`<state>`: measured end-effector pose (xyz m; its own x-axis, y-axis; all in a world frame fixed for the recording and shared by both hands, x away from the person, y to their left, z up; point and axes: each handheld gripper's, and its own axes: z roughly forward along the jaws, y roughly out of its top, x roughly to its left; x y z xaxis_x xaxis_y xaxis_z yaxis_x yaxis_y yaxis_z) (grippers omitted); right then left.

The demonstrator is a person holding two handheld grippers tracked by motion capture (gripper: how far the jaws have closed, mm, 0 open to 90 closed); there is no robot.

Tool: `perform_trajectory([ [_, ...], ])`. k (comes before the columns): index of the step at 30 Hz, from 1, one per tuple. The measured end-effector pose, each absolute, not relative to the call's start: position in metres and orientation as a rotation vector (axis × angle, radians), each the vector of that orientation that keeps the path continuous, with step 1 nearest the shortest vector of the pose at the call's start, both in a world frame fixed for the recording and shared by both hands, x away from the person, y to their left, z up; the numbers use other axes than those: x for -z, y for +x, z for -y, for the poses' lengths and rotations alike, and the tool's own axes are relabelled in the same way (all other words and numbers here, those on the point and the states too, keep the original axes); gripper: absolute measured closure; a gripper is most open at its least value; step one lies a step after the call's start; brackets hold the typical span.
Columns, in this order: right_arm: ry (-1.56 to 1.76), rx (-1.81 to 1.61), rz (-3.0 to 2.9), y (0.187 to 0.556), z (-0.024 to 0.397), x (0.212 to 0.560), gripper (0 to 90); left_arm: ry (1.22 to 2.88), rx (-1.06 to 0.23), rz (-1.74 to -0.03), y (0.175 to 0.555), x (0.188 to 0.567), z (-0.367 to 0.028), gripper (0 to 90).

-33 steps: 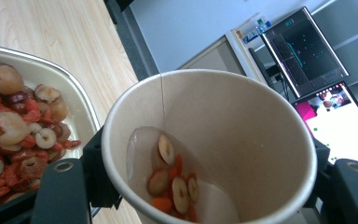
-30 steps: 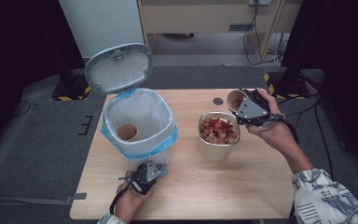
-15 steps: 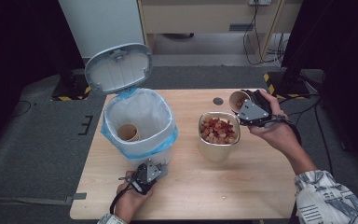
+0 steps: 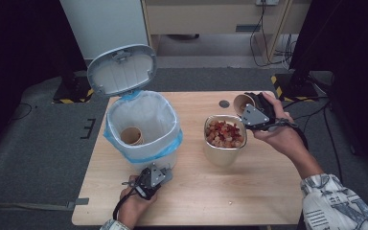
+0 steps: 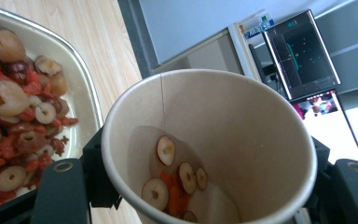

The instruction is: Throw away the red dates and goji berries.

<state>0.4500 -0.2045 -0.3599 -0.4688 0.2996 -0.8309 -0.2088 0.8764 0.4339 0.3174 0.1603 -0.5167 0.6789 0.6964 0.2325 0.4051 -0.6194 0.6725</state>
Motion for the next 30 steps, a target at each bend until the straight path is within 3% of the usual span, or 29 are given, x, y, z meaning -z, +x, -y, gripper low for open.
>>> perform_trajectory([
  [19, -0.024, -0.492, -1.954, 0.4521, 0.1964, 0.3565, 30.0, 2.302, -0.647, -0.846, 0.3175, 0.5165, -0.1605, 89.8],
  [30, -0.024, -0.609, -1.938, 0.4534, 0.2013, 0.3542, 30.0, 2.301, -0.647, -0.847, 0.3173, 0.5166, -0.1604, 89.8],
])
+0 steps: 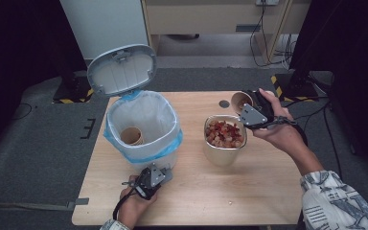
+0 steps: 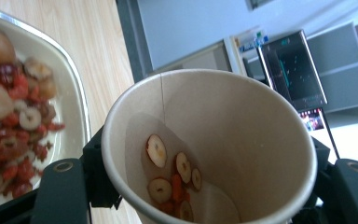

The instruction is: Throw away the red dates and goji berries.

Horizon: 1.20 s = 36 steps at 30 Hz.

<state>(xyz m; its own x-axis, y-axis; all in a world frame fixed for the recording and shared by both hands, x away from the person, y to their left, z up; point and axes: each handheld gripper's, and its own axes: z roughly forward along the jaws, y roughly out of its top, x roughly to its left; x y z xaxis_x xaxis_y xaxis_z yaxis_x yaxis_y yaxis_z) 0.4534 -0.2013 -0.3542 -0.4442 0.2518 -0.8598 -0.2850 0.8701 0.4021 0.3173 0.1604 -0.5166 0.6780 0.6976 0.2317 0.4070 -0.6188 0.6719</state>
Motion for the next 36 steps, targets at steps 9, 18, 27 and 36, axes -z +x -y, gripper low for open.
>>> perform_trajectory([
  [9, -0.04, -0.734, -1.911, 0.457, 0.205, 0.353, 30.2, 2.3, -0.643, -0.851, 0.318, 0.516, -0.161, 89.8],
  [18, -0.096, -0.699, -1.881, 0.456, 0.211, 0.357, 30.2, 2.297, -0.644, -0.854, 0.317, 0.517, -0.161, 89.8],
  [27, -0.168, -0.626, -1.844, 0.449, 0.206, 0.354, 30.1, 2.298, -0.643, -0.853, 0.317, 0.516, -0.161, 89.8],
  [36, -0.222, -0.573, -1.834, 0.449, 0.199, 0.353, 30.1, 2.297, -0.642, -0.852, 0.318, 0.517, -0.161, 89.8],
])
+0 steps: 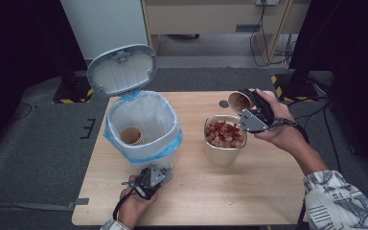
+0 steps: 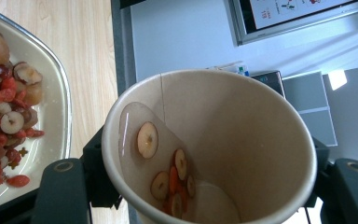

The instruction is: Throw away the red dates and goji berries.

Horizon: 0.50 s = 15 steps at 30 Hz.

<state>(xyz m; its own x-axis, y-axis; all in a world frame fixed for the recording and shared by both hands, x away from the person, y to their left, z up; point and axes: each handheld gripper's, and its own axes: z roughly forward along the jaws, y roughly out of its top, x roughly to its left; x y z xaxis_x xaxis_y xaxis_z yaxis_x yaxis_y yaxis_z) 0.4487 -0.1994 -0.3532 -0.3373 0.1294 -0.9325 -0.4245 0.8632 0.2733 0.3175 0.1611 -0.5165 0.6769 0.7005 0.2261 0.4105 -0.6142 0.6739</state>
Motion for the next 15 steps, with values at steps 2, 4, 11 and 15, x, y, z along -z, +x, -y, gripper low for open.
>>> perform_trajectory([
  [2, -0.236, -0.554, -1.826, 0.448, 0.199, 0.35, 30.1, 2.299, -0.643, -0.852, 0.317, 0.516, -0.161, 89.7],
  [4, -0.242, -0.55, -1.824, 0.447, 0.199, 0.348, 30.1, 2.299, -0.644, -0.852, 0.317, 0.516, -0.161, 89.8],
  [11, -0.263, -0.504, -1.8, 0.443, 0.198, 0.334, 30.1, 2.297, -0.643, -0.852, 0.318, 0.517, -0.161, 89.7],
  [15, -0.278, -0.48, -1.793, 0.442, 0.197, 0.329, 30.1, 2.297, -0.642, -0.852, 0.318, 0.517, -0.161, 89.8],
])
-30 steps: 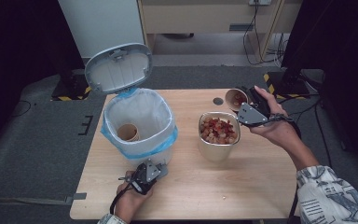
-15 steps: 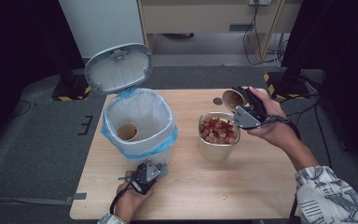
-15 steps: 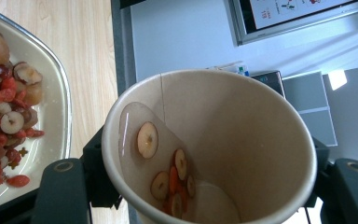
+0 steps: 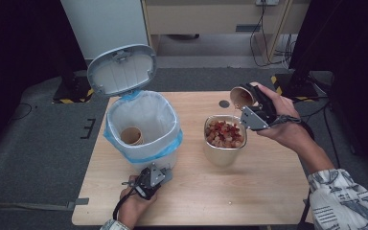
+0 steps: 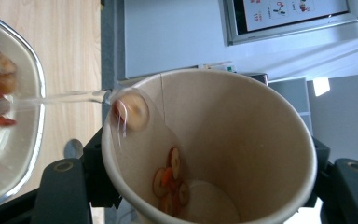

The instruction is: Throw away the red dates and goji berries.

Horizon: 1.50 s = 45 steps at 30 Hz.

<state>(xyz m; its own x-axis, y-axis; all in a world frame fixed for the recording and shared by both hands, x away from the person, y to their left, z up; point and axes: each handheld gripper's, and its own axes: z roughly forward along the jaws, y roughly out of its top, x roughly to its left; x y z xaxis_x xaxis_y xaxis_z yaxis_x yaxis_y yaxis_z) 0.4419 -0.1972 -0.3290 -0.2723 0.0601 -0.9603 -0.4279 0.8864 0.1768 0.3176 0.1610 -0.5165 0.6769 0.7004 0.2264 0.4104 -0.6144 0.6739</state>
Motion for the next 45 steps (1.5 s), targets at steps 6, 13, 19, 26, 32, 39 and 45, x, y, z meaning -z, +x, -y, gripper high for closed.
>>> perform_trajectory([
  [6, -0.31, -0.422, -1.781, 0.44, 0.194, 0.324, 30.1, 2.297, -0.641, -0.853, 0.318, 0.516, -0.161, 89.8],
  [13, -0.345, -0.363, -1.773, 0.44, 0.192, 0.326, 30.1, 2.296, -0.639, -0.853, 0.318, 0.517, -0.161, 89.8],
  [19, -0.391, -0.305, -1.76, 0.438, 0.19, 0.325, 30.1, 2.294, -0.644, -0.852, 0.318, 0.517, -0.161, 89.8],
  [26, -0.43, -0.26, -1.74, 0.436, 0.187, 0.324, 30.1, 2.293, -0.643, -0.853, 0.318, 0.517, -0.161, 89.8],
  [32, -0.464, -0.211, -1.718, 0.433, 0.182, 0.323, 30.1, 2.295, -0.642, -0.855, 0.318, 0.516, -0.161, 89.8],
  [39, -0.508, -0.163, -1.699, 0.431, 0.178, 0.322, 30.0, 2.295, -0.641, -0.856, 0.318, 0.516, -0.161, 89.8],
  [45, -0.536, -0.133, -1.686, 0.43, 0.176, 0.322, 30.1, 2.295, -0.641, -0.856, 0.318, 0.516, -0.161, 89.8],
])
